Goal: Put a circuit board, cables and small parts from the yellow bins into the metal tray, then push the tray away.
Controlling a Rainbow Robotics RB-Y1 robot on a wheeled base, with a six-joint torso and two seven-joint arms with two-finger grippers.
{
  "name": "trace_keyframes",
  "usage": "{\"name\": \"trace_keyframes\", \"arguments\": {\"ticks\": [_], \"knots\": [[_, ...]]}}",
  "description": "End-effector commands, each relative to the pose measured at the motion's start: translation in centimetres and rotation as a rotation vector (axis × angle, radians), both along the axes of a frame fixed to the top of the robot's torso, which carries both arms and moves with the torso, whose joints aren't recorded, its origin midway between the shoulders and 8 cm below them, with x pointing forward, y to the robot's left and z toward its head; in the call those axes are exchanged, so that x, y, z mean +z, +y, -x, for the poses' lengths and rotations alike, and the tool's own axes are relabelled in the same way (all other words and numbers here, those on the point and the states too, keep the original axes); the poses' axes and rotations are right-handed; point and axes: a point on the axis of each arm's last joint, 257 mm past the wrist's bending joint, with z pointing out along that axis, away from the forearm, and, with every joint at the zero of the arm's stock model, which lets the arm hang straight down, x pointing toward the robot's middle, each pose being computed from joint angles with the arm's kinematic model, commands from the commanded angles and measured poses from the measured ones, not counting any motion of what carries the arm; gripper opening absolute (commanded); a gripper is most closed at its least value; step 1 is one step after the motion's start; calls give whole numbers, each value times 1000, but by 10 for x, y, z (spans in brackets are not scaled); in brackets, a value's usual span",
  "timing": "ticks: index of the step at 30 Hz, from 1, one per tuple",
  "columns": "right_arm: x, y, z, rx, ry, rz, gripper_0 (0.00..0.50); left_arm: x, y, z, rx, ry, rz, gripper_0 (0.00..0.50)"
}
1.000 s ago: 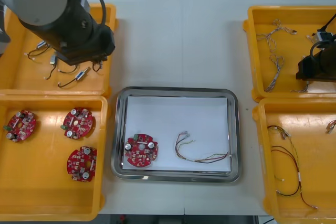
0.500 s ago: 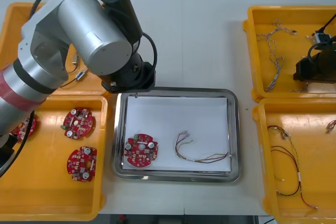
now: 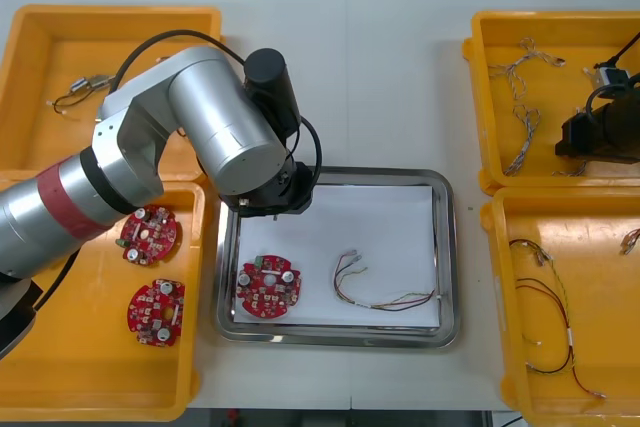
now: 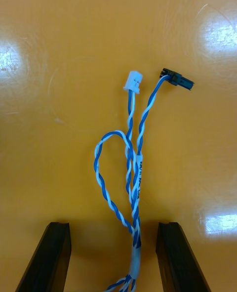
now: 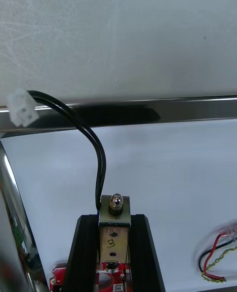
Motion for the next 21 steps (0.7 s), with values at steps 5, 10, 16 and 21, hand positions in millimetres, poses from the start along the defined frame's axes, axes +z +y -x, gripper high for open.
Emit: {"name": "trace_keyframes", "arguments": {"ticks": [5,10,16,21], "knots": [[-27,-10,20,-12,44,-8,398,-25,-9,12,26,14,12,0],[-27,-8,19,12,44,7,0,-32,-5,14,18,10,-14,0],[-25,-7,18,31,37,23,0,-37,2,14,27,11,-21,0],[-5,0,12,74,14,56,0,-40,5,13,31,6,-20,0]]}}
